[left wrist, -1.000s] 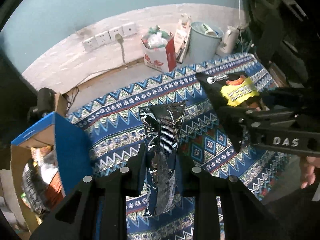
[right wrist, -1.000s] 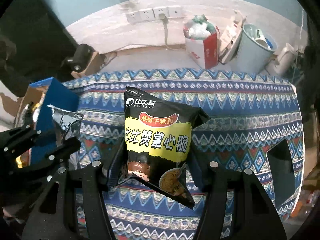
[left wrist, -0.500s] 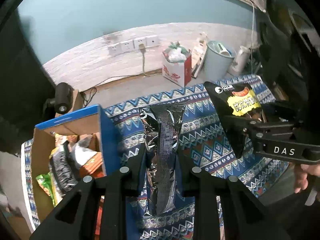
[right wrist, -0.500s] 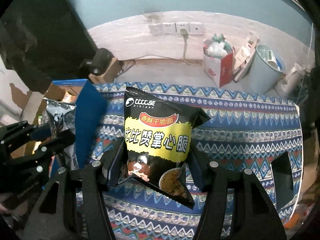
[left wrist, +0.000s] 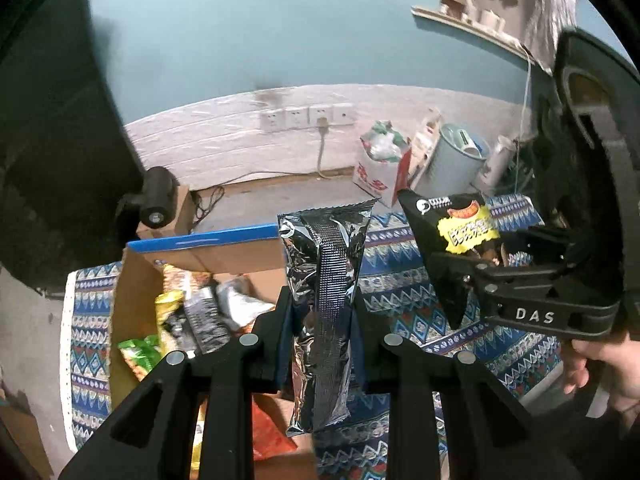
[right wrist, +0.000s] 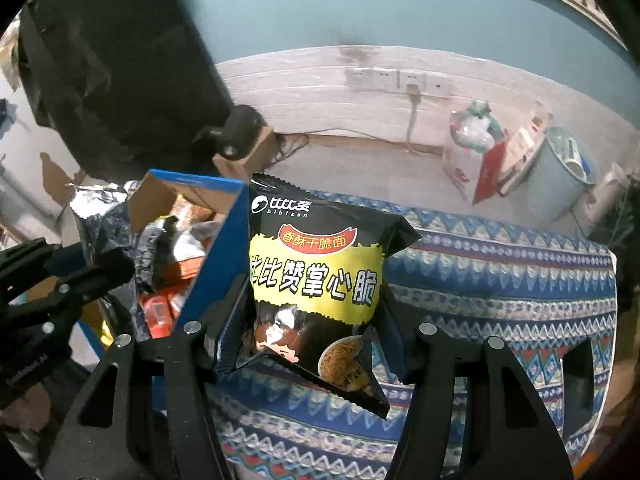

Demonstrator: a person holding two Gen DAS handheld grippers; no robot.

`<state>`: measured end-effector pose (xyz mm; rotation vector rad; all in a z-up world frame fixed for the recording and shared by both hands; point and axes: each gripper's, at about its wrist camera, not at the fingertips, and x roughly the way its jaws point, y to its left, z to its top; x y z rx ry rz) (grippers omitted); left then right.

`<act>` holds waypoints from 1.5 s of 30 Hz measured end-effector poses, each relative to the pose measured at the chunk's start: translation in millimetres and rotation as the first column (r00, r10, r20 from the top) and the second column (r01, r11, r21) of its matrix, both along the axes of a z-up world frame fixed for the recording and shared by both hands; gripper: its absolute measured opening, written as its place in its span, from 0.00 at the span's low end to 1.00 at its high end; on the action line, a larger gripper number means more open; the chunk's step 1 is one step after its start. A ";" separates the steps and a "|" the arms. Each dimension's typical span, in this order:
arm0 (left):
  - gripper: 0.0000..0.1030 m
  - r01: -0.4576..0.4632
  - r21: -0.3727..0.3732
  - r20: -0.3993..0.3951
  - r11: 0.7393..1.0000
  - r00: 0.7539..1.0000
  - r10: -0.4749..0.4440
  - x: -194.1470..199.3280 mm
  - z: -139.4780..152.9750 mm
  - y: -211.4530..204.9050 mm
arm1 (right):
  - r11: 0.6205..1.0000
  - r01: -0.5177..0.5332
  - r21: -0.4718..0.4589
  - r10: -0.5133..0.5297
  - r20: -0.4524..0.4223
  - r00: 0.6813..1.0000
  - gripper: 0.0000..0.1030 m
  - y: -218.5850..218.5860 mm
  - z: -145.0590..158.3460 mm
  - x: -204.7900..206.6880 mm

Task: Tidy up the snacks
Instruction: 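Carry the silver bar with the left tool while the right tool carries the chip bag to the box, then open the left tool over the box while the right tool releases the chip bag into it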

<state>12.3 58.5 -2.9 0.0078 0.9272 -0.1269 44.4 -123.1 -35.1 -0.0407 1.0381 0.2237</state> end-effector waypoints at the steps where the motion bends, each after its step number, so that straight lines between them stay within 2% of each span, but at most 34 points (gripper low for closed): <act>1: 0.24 -0.009 -0.001 0.006 1.000 1.000 0.009 -2.9 1.4 6.9 | 1.000 -0.005 0.000 0.005 0.000 1.000 0.57 4.8 -0.4 0.9; 9: 0.25 -0.089 -0.022 0.028 0.996 0.996 0.090 -12.4 7.8 58.4 | 0.998 -0.064 0.001 0.064 -0.002 0.998 0.57 51.4 -4.1 13.3; 21: 0.25 -0.202 -0.035 -0.016 0.979 0.979 0.202 -15.1 -15.0 121.2 | 0.990 -0.138 -0.009 0.137 -0.035 0.990 0.57 107.9 -26.6 37.5; 29: 0.25 -0.260 -0.017 -0.079 0.966 0.963 0.258 -7.6 -43.7 149.8 | 0.983 -0.182 -0.019 0.181 -0.066 0.981 0.57 135.6 -45.0 50.6; 38: 0.25 -0.295 -0.009 -0.122 0.956 0.949 0.291 -5.8 -57.4 161.2 | 0.979 -0.205 0.007 0.205 -0.083 0.975 0.58 151.7 -56.7 61.0; 40: 0.29 -0.299 -0.006 -0.126 0.954 0.947 0.296 -6.5 -57.5 162.3 | 0.977 -0.211 0.028 0.212 -0.081 0.974 0.58 153.7 -57.2 62.4; 42: 0.45 -0.298 -0.005 -0.125 0.954 0.947 0.295 -7.8 -55.5 161.6 | 0.976 -0.213 0.047 0.216 -0.074 0.973 0.59 155.4 -57.5 63.5; 45: 0.51 -0.289 0.005 -0.107 0.957 0.952 0.288 -10.1 -50.4 158.1 | 0.975 -0.217 0.055 0.221 -0.063 0.973 0.64 156.4 -56.7 63.7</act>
